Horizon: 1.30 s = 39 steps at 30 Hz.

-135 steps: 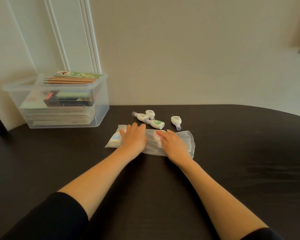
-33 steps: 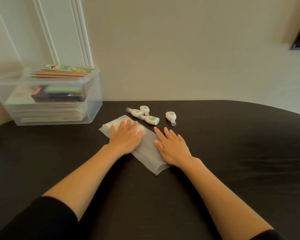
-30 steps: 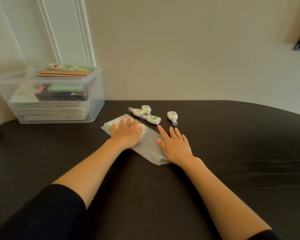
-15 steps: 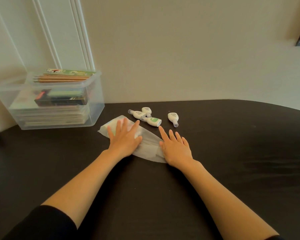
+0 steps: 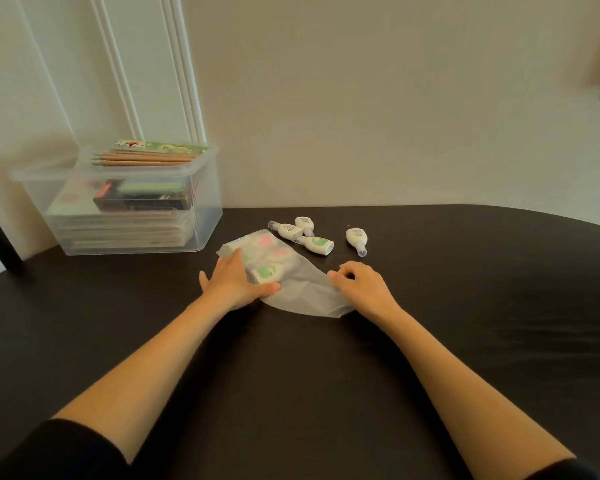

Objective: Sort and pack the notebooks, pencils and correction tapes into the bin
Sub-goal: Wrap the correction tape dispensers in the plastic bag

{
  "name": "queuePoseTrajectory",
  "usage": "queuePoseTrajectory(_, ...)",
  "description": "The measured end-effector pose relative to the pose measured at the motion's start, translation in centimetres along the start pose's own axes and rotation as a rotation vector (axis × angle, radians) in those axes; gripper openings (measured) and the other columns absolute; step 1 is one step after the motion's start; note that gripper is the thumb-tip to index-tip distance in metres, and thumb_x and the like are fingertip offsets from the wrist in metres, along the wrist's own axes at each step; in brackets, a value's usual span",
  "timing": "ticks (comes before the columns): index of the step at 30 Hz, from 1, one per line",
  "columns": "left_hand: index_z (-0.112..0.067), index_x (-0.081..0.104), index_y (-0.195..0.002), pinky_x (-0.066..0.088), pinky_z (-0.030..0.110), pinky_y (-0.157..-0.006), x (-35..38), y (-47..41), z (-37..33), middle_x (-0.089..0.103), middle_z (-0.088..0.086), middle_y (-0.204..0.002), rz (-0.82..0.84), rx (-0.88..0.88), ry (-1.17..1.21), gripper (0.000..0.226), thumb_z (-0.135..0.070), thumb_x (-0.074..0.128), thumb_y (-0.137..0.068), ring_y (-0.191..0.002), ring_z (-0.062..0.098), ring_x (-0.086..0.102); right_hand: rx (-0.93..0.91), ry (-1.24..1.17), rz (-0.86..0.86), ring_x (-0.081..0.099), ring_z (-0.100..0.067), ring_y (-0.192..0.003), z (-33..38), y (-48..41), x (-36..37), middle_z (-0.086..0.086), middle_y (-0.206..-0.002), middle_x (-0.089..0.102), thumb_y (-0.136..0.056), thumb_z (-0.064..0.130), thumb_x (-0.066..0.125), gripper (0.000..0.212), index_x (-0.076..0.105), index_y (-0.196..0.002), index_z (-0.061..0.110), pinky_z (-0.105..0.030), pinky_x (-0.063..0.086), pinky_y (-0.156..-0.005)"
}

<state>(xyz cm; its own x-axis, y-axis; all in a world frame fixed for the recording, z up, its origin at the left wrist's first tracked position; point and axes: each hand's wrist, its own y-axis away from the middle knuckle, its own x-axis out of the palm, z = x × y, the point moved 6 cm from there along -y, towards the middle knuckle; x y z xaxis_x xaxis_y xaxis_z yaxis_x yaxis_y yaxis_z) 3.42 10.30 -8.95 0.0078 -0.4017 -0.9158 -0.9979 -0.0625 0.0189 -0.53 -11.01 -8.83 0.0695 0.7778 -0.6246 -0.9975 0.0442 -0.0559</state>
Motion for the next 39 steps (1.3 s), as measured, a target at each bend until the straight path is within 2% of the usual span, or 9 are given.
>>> queuePoseTrajectory(4,-0.017,0.010,-0.147,0.001,0.050,-0.113,0.9,-0.7,-0.5,0.014,0.009,-0.153,-0.135,-0.005,0.050,0.088,-0.060,0.052,-0.082,-0.143,0.024,0.007,-0.045,-0.127,-0.184,0.051,-0.004,-0.077,0.1,-1.8,-0.5,0.005,-0.090,0.054,-0.095,0.017,0.042,0.012,0.054,-0.094,0.020,-0.016,0.039,-0.066)
queuePoseTrajectory(8,-0.020,0.013,-0.146,-0.001,0.051,-0.112,1.2,-2.4,-0.9,0.015,0.010,-0.152,-0.145,0.018,0.066,0.078,-0.056,0.048,-0.086,-0.142,0.024,0.008,-0.073,-0.075,-0.220,0.052,-0.017,-0.114,0.4,-4.6,-0.3,-0.005,-0.123,0.056,-0.096,0.013,0.040,0.034,0.049,-0.130,0.011,-0.022,0.040,-0.086)
queuePoseTrajectory(11,-0.022,0.015,-0.146,-0.002,0.051,-0.112,1.2,-3.9,-0.5,0.017,0.005,-0.153,-0.124,0.045,0.087,0.077,-0.055,0.049,-0.086,-0.142,0.021,0.012,-0.033,-0.012,-0.216,0.052,-0.020,-0.116,0.3,-7.2,0.3,-0.007,-0.130,0.053,-0.096,0.021,0.046,0.044,0.040,-0.138,0.012,-0.032,0.042,-0.096)
queuePoseTrajectory(19,-0.022,0.015,-0.146,-0.003,0.049,-0.112,0.8,-4.4,-0.3,0.015,0.001,-0.154,-0.138,0.078,0.149,0.081,-0.051,0.056,-0.084,-0.143,0.018,0.007,-0.113,0.233,-0.258,0.053,-0.016,-0.087,0.9,-9.3,1.0,-0.006,-0.102,0.059,-0.082,0.032,0.062,0.030,0.064,-0.102,0.009,-0.027,0.043,-0.074)
queuePoseTrajectory(22,-0.018,0.016,-0.145,0.010,0.042,-0.112,-0.3,-3.1,-0.9,0.017,0.003,-0.152,-0.298,0.191,0.280,0.080,-0.043,0.061,-0.083,-0.141,0.020,0.012,-0.106,0.079,-0.363,0.050,-0.006,-0.071,0.9,-8.3,0.1,0.003,-0.088,0.059,-0.080,0.028,0.066,0.029,0.060,-0.103,0.012,-0.019,0.042,-0.060)
queuePoseTrajectory(25,-0.022,0.038,-0.131,0.028,0.025,-0.092,-1.1,-0.6,-2.5,0.036,-0.005,-0.133,-0.357,0.387,0.482,0.054,-0.042,0.058,-0.085,-0.124,0.014,0.030,-0.071,-0.215,-0.418,0.052,-0.003,-0.075,0.1,-6.4,-1.1,0.010,-0.090,0.055,-0.080,0.029,0.068,0.035,0.058,-0.112,0.019,-0.016,0.043,-0.063)
queuePoseTrajectory(28,-0.026,0.053,-0.110,0.030,0.022,-0.084,-0.6,1.2,-4.2,0.042,-0.014,-0.113,-0.300,0.444,0.379,0.042,-0.053,0.060,-0.078,-0.108,0.006,0.036,-0.057,-0.456,-0.367,0.062,-0.010,-0.077,-0.6,-4.3,-2.2,0.008,-0.092,0.060,-0.079,0.026,0.070,0.034,0.061,-0.112,0.021,-0.017,0.051,-0.063)
queuePoseTrajectory(32,-0.023,0.059,-0.106,0.034,0.024,-0.087,0.2,2.8,-5.5,0.046,-0.007,-0.114,-0.255,0.407,0.153,0.037,-0.043,0.067,-0.076,-0.107,0.010,0.042,-0.047,-0.617,-0.290,0.064,-0.010,-0.073,-1.8,-1.2,-4.0,0.004,-0.095,0.063,-0.083,0.019,0.067,0.027,0.063,-0.110,0.019,-0.017,0.050,-0.062)
queuePoseTrajectory(39,-0.009,0.060,-0.086,0.047,0.032,-0.070,-0.5,4.9,-5.5,0.059,0.004,-0.092,-0.332,0.263,0.234,0.011,-0.017,0.053,-0.091,-0.083,0.020,0.057,-0.147,-0.489,-0.051,0.063,-0.007,-0.069,-0.6,2.9,-2.9,0.001,-0.085,0.068,-0.078,0.021,0.070,0.018,0.068,-0.096,0.022,-0.014,0.049,-0.058)
